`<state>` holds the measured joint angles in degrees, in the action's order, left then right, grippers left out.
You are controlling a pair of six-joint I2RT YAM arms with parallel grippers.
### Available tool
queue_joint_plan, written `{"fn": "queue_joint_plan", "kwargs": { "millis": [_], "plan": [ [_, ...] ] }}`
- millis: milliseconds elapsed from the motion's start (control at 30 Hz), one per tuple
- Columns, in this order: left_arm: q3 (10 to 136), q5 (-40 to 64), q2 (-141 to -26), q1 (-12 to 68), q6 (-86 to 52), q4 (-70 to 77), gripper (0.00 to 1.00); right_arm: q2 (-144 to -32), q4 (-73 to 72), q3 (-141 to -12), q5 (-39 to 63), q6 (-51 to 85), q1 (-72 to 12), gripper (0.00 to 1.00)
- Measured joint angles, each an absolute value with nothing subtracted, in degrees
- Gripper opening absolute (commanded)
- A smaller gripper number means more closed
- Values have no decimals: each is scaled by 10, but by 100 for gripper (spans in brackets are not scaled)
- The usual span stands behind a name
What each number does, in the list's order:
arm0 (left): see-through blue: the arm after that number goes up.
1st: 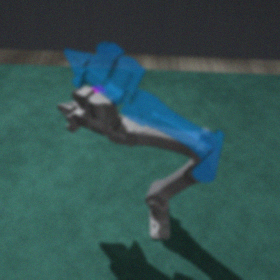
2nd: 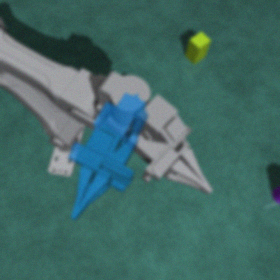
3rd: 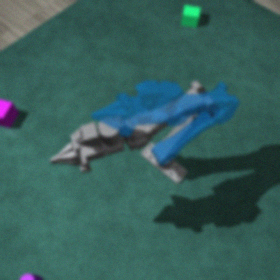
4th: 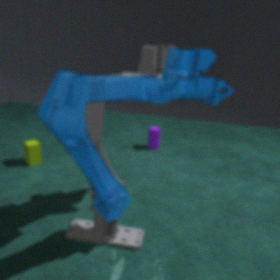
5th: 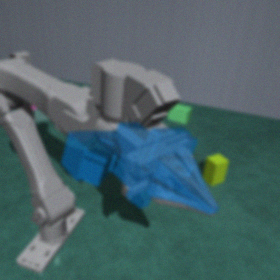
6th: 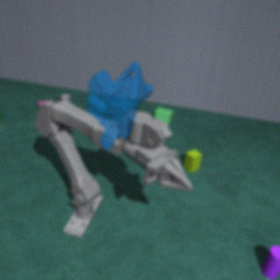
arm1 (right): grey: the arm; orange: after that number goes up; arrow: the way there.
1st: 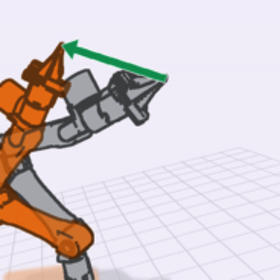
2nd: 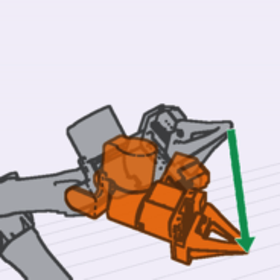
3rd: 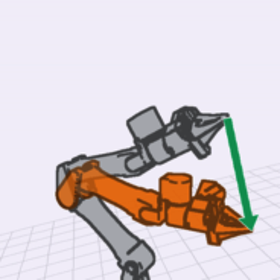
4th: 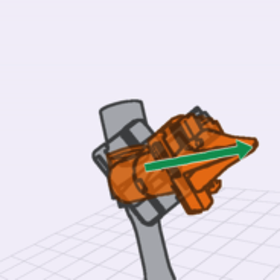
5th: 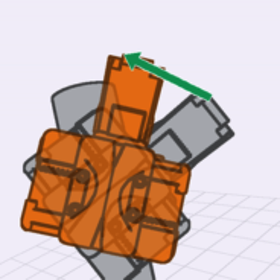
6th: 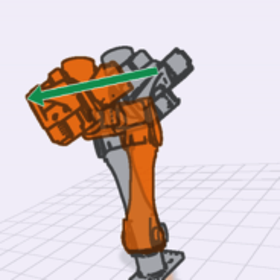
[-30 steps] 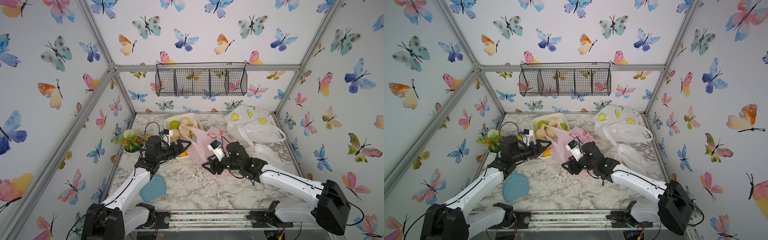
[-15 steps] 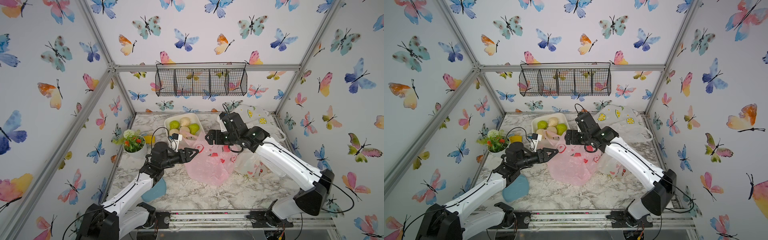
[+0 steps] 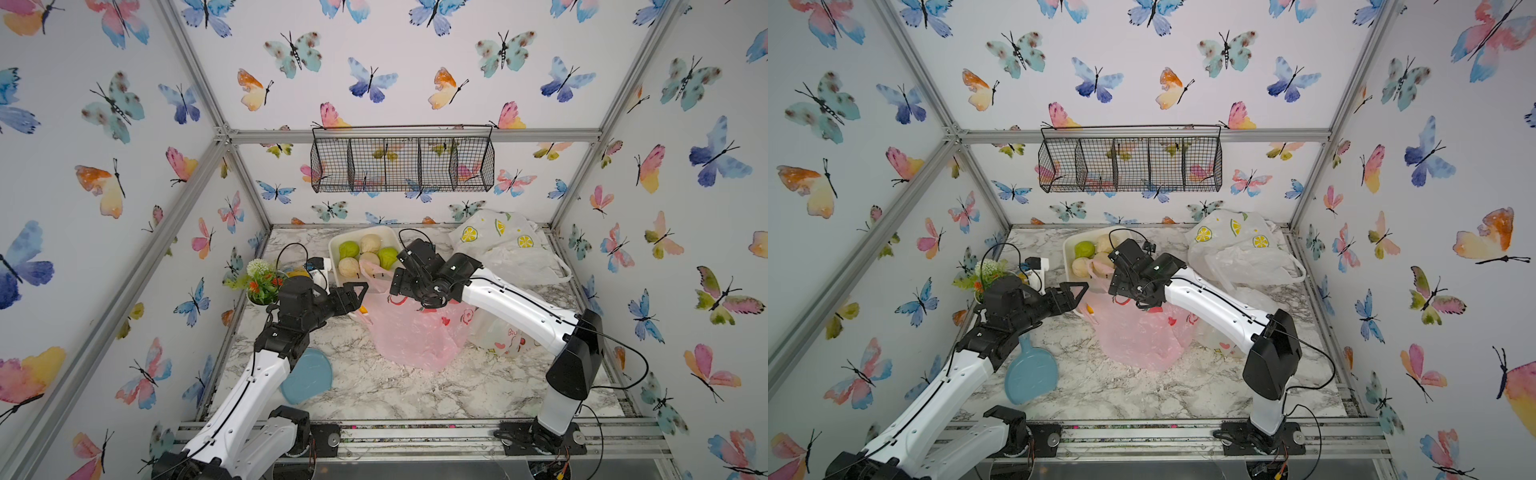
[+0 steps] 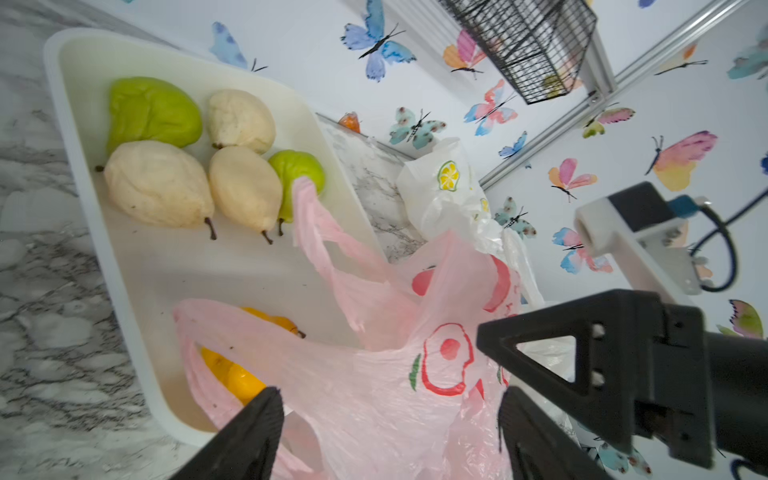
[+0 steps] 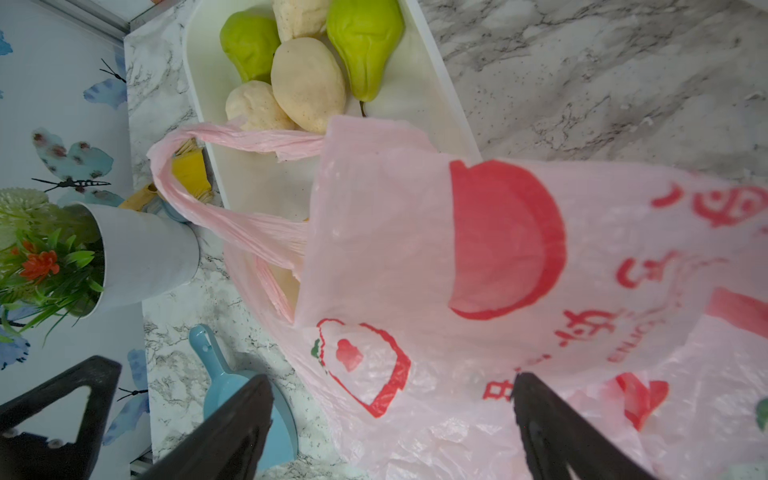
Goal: Place the pears into plastic bags & tie knots
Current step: Pick up the plastic bag at the center of the board.
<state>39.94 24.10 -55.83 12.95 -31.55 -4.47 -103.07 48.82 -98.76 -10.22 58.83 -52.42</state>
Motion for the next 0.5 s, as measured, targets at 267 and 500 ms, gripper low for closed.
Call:
{"fn": "queue_joint_plan", "kwargs": {
  "millis": [267, 500],
  "plan": [
    [280, 310, -554, 176, -402, 38, 86, -1040, 480, -987, -108, 608, -524, 93],
    [260, 302, -609, 221, -408, 123, 85, -1067, 470, -988, -105, 609, -524, 96]
  ]
}}
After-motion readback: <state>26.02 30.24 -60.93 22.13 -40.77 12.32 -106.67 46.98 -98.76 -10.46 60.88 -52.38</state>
